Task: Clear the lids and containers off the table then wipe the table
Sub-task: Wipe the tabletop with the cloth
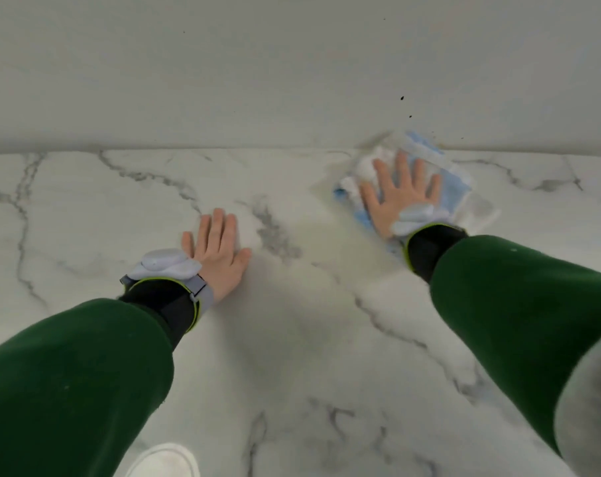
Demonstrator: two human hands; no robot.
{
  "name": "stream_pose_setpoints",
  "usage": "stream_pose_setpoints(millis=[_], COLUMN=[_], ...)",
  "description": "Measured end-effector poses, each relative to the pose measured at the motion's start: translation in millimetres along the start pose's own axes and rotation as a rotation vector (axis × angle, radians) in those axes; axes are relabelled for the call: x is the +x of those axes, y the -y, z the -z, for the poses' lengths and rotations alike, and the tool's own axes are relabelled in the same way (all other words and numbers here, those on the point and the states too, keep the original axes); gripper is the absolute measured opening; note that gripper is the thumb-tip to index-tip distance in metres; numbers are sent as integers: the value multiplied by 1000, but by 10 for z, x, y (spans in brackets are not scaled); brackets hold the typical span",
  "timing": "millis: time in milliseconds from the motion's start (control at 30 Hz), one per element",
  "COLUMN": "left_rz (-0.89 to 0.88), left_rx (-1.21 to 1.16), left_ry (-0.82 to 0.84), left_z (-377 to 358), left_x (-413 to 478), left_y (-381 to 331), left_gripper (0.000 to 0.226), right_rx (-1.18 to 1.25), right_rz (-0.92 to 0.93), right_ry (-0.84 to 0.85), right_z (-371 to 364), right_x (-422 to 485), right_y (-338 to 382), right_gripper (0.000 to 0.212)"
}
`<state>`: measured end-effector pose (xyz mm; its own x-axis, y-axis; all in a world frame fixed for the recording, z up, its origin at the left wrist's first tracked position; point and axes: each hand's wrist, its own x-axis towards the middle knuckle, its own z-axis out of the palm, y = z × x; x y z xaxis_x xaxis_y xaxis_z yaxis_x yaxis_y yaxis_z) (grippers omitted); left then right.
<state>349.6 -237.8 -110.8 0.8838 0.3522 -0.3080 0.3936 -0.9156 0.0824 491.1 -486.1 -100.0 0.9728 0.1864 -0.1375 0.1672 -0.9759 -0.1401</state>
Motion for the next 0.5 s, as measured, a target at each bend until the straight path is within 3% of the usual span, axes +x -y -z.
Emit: stream_pose_setpoints(millis=[133,200,267,367,433,500], left_rz=[6,8,28,94,102,62], left_rx=[25,50,69,63,55,9], left_ry=[-26,-42,-23,31,-1,-48], left_z=[-47,-46,-10,37,9,-38], left_x=[13,10,-9,-109,-221,-351], left_y=[-16,-32,-64,-222,-406,-646], left_gripper=[62,62,62,61,61,60], right_rx=[17,12,-2,-42,-30,0], right_rz=[-225,-94,149,346,301,134], right_ry=[-48,-69,-67,-18,-46,-79], right_z=[-32,-149,-271,-317,-271,-214], right_x=[-245,-497,-808,-1010,-968,-936], right_y=[59,414,751,738,426,6], right_gripper=[61,62,62,60,60,60])
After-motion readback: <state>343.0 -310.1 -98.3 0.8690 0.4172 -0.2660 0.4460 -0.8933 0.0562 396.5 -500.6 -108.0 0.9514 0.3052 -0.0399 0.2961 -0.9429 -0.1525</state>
